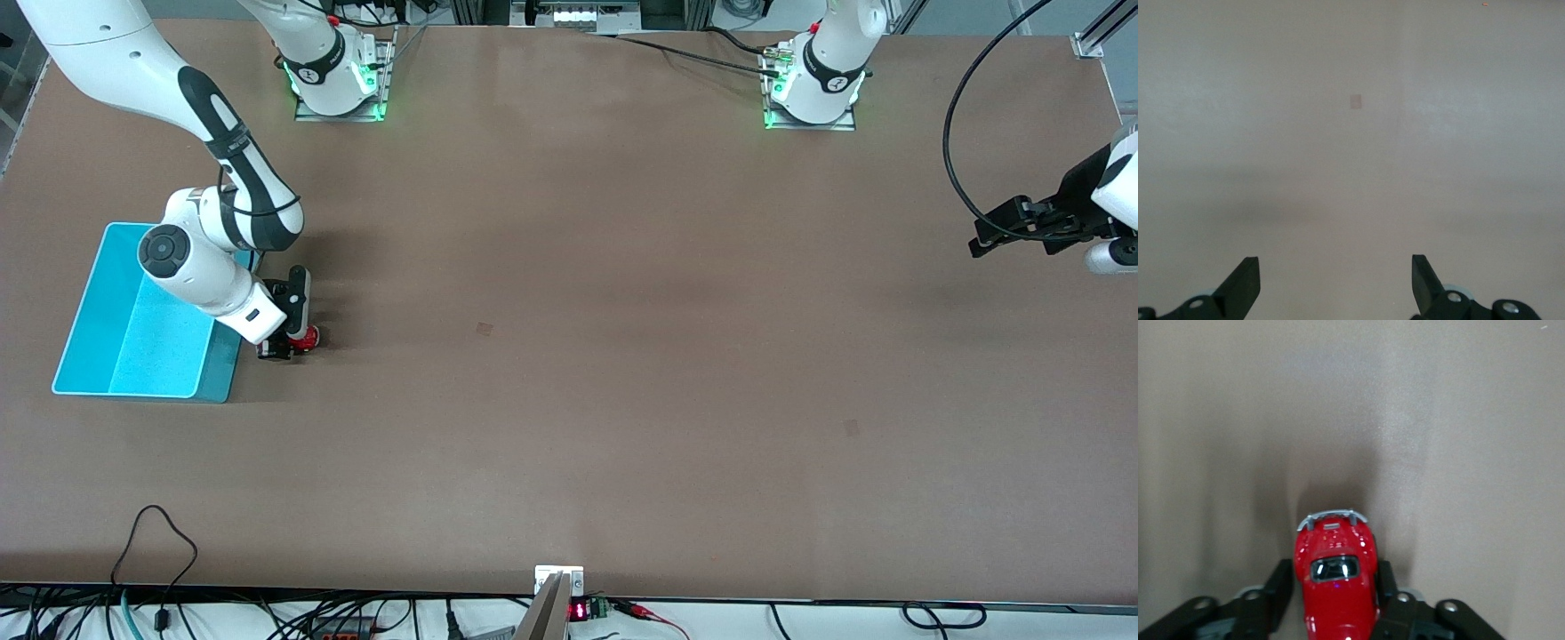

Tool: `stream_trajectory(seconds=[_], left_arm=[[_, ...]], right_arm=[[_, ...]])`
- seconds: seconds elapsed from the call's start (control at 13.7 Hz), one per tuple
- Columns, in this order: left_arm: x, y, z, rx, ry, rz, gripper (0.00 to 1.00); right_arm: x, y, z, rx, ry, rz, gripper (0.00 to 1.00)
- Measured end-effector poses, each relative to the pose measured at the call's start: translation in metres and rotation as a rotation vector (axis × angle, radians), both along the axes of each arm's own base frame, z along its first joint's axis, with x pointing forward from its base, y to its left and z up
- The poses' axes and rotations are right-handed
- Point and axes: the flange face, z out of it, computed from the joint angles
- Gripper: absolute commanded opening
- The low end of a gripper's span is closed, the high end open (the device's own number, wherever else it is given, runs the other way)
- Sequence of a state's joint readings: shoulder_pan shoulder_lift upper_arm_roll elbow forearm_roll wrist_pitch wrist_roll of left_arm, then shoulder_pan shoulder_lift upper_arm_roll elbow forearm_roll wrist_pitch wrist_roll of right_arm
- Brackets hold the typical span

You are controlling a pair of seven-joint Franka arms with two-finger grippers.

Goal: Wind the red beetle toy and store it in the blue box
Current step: 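Lift the car with the right gripper into the cyan box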

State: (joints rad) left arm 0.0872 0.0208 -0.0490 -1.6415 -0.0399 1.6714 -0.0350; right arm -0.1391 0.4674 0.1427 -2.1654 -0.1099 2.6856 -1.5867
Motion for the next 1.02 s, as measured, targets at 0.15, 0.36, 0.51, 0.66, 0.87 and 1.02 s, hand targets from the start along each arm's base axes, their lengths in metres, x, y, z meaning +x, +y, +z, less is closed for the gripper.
stream_trajectory(seconds=[0.15, 0.36, 0.51, 0.66, 0.87, 1.02], left_arm=[[0.000, 0.001, 0.000, 0.000, 0.000, 0.001, 1.00], [0.000, 0.002, 0.000, 0.000, 0.000, 0.003, 1.00], [0.000, 0.002, 0.000, 0.000, 0.000, 0.003, 1.00], [0.000, 0.001, 0.000, 0.000, 0.000, 0.001, 1.00], [0.000, 0.000, 0.000, 0.000, -0.001, 0.000, 1.00], [0.000, 0.000, 0.000, 0.000, -0.001, 0.000, 1.00]], right_arm=[[0.000, 0.000, 0.001, 0.000, -0.002, -0.001, 0.00], [0.007, 0.000, 0.013, 0.003, -0.029, -0.020, 0.00], [0.012, 0.012, 0.042, 0.011, -0.038, -0.098, 0.00], [0.012, 0.023, 0.086, 0.017, -0.041, -0.224, 0.00], [0.009, 0.021, 0.159, 0.057, -0.080, -0.523, 0.00], [0.000, -0.001, 0.191, 0.060, -0.071, -0.768, 0.00]])
